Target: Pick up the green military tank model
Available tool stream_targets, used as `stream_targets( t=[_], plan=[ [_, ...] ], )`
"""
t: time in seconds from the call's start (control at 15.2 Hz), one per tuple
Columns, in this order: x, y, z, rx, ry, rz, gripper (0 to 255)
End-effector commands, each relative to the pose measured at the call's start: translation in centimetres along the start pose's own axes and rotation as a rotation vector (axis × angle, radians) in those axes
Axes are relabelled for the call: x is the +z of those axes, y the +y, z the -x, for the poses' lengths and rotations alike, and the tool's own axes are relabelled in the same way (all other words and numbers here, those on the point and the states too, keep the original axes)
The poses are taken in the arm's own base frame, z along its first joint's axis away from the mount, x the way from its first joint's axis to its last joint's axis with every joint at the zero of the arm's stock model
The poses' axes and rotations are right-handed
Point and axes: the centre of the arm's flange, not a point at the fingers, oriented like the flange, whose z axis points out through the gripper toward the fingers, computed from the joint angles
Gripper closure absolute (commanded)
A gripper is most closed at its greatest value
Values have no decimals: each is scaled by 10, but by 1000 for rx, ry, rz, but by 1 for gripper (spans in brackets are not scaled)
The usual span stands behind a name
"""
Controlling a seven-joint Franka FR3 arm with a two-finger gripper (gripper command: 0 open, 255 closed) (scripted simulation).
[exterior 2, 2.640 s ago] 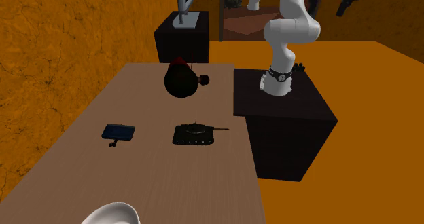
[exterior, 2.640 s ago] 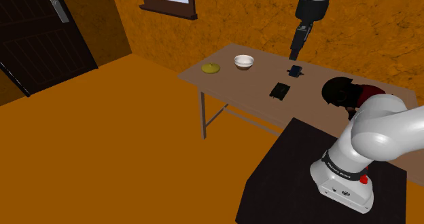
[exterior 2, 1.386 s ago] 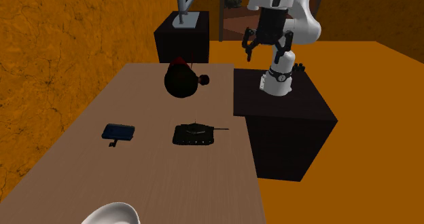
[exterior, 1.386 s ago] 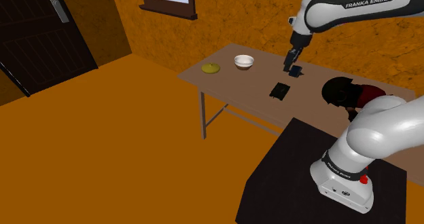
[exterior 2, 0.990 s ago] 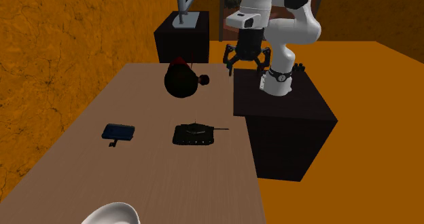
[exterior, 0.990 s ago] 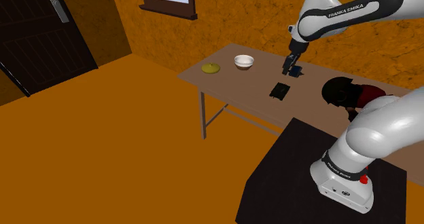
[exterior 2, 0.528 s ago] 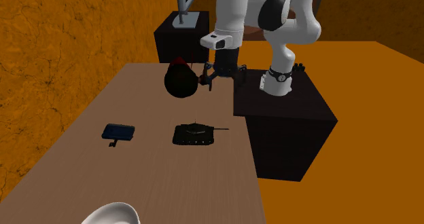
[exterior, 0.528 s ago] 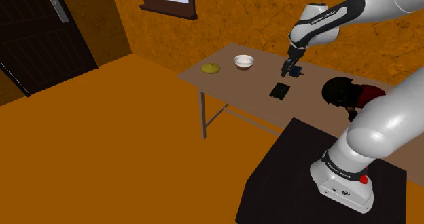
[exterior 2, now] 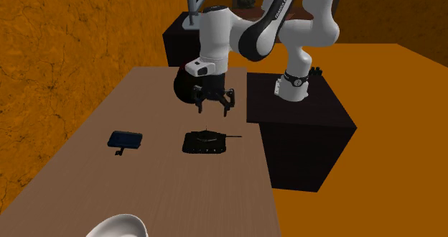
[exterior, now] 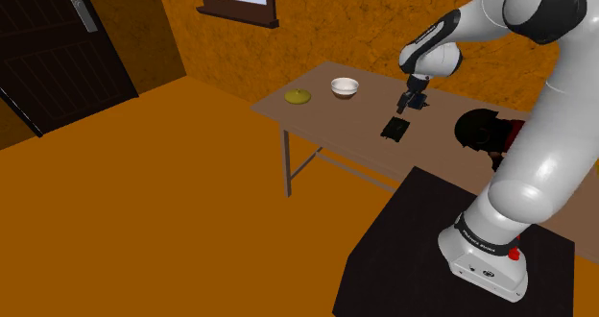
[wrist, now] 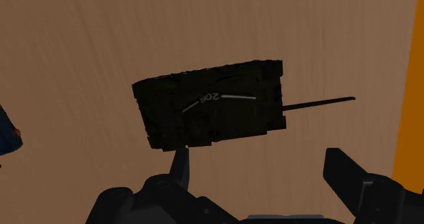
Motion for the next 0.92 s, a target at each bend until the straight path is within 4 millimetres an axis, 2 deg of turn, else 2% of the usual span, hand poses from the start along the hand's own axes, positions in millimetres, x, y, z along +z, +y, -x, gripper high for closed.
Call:
stream_targets(
  t=[0.0,0.07,0.53,0.66,0.73,0.86],
  plan=[
    [16,19,-3,14,8,-4,0],
    [23,28,-4,19,11,-4,0],
    [60,26,1,19,11,-4,0],
    [63,26,1,19,11,-4,0],
    [63,27,1,19,11,-5,255],
    [63,27,1,19,11,-5,255]
  ],
)
